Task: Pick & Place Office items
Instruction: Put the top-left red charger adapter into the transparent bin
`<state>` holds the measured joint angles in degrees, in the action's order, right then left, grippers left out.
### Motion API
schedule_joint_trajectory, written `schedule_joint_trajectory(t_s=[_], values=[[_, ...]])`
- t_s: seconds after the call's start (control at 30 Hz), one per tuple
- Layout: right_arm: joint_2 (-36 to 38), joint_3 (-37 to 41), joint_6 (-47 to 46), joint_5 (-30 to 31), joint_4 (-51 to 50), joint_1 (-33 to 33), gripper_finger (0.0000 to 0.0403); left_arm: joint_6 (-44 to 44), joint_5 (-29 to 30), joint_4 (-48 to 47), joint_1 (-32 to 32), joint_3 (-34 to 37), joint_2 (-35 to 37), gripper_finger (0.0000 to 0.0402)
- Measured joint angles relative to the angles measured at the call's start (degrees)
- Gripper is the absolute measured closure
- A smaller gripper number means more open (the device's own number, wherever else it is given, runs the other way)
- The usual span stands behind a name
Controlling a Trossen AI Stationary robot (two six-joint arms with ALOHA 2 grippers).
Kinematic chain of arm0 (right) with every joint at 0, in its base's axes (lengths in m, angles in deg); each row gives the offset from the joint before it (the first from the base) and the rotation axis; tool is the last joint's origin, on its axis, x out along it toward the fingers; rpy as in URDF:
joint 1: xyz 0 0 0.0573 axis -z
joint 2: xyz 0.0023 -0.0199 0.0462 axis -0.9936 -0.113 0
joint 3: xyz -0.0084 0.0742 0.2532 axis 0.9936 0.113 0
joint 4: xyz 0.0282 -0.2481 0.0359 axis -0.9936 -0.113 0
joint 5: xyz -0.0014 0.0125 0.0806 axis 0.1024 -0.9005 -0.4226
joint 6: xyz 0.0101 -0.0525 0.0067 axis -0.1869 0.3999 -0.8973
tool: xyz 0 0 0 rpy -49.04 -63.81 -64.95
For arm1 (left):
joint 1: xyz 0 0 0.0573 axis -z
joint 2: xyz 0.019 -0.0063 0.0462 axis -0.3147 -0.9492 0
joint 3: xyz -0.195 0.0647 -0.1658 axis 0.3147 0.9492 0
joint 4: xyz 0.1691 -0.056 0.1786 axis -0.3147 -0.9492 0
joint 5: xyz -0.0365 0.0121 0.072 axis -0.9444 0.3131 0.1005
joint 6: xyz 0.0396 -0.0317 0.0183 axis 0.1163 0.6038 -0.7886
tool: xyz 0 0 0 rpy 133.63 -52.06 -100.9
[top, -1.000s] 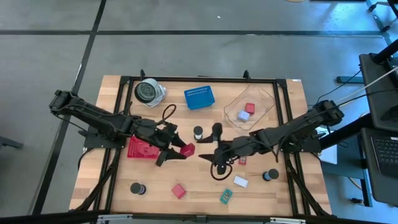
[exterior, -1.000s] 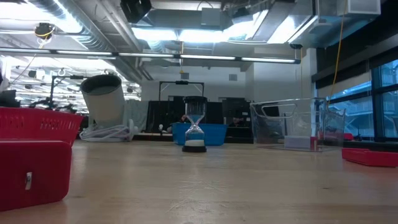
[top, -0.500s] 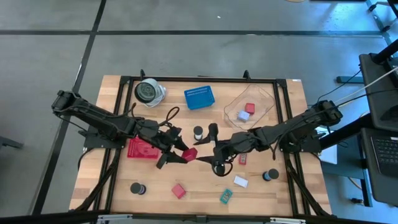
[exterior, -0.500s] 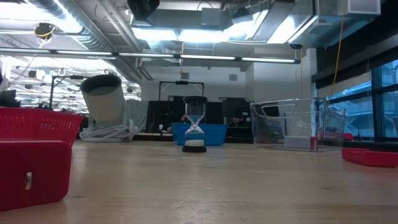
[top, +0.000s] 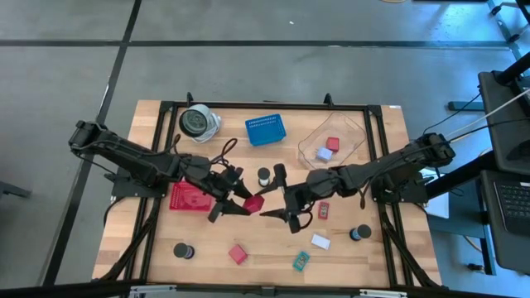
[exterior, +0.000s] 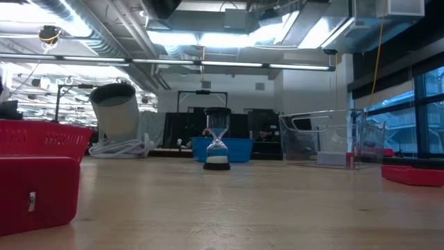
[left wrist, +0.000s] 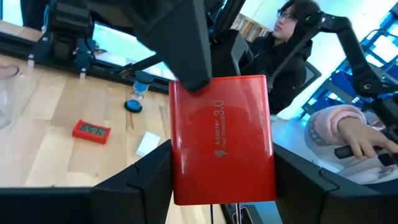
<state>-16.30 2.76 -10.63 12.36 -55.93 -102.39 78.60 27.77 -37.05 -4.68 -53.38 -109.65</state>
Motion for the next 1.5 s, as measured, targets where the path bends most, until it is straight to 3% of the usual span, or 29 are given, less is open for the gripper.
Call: schedule_joint_trajectory(t_s=[0.53,0.7,0.97,1.2,1.5], values=[[0.04,-0.02,1.08,-1.88,4.23,0.94,0.0135,-1.98,-8.45,7.81,-4.22,0.07,-0.83,0.0188],[0.02,-0.02,-0.56,-7.25,4.89,2.2,0.0173,-2.73,-9.21,9.19,-4.65,0.04,-2.06,0.0188],[0.04,-0.09,0.42,-9.45,5.5,2.65,0.0254,-0.86,-13.95,12.24,-5.53,0.09,-3.02,0.019],[0.08,-0.14,2.83,-11.63,7.07,2.76,0.0259,-0.12,-16.37,15.11,-6.67,0.11,-3.02,0.0188],[0.0,0.09,2.8,-12.3,7.58,2.64,0.0276,-0.94,-13.93,19.69,-6.75,-0.04,-2.63,0.0146]])
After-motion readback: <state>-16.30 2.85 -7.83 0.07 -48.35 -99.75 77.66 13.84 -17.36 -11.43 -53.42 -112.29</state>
